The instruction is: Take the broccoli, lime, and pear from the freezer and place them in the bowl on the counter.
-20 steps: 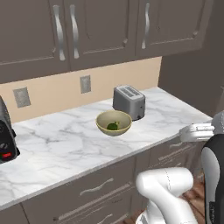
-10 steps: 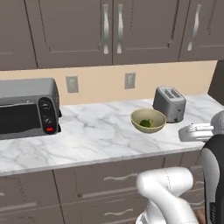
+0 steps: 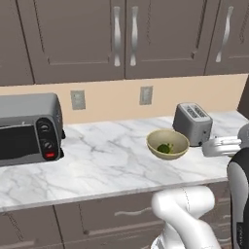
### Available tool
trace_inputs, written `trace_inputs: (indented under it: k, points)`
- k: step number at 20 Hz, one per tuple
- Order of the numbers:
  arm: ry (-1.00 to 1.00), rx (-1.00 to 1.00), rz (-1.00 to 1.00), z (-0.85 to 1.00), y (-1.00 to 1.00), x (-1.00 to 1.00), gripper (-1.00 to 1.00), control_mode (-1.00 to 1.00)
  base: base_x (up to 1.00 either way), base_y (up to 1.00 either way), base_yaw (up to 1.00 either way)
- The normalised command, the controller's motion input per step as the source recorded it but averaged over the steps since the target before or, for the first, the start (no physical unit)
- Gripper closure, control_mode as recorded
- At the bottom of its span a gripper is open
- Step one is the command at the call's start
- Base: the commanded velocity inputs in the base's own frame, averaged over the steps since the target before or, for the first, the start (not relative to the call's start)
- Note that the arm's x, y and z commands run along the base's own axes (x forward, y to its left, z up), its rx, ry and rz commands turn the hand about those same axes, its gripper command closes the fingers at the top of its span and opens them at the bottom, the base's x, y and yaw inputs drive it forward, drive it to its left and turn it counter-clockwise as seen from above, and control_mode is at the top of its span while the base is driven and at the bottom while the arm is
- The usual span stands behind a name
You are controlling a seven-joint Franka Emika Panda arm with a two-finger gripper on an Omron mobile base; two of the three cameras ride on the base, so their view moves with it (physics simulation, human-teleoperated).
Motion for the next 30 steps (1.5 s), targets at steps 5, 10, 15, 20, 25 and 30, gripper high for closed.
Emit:
trace_inputs:
  k: [5,10,15,20,25,30]
  points:
    - [0.0,0.0,0.0,0.0,0.0,0.0,1.0,1.0,0.41,-0.07,0.0]
    - [0.0,0.0,0.0,0.0,0.0,0.0,1.0,1.0,0.23,0.0,-0.01]
    - [0.02,0.01,0.0,-0.09,0.0,0.11,1.0,-1.0,0.19,0.0,-0.03]
    - [0.17,0.01,0.0,-0.55,0.0,0.63,1.0,-1.0,0.0,0.0,0.0]
    - [0.2,0.04,0.0,-0.52,0.0,0.71,1.0,-1.0,0.0,0.0,0.0]
    - [0.02,0.06,0.01,-0.6,-0.12,0.77,1.0,-1.0,0.0,0.0,0.0]
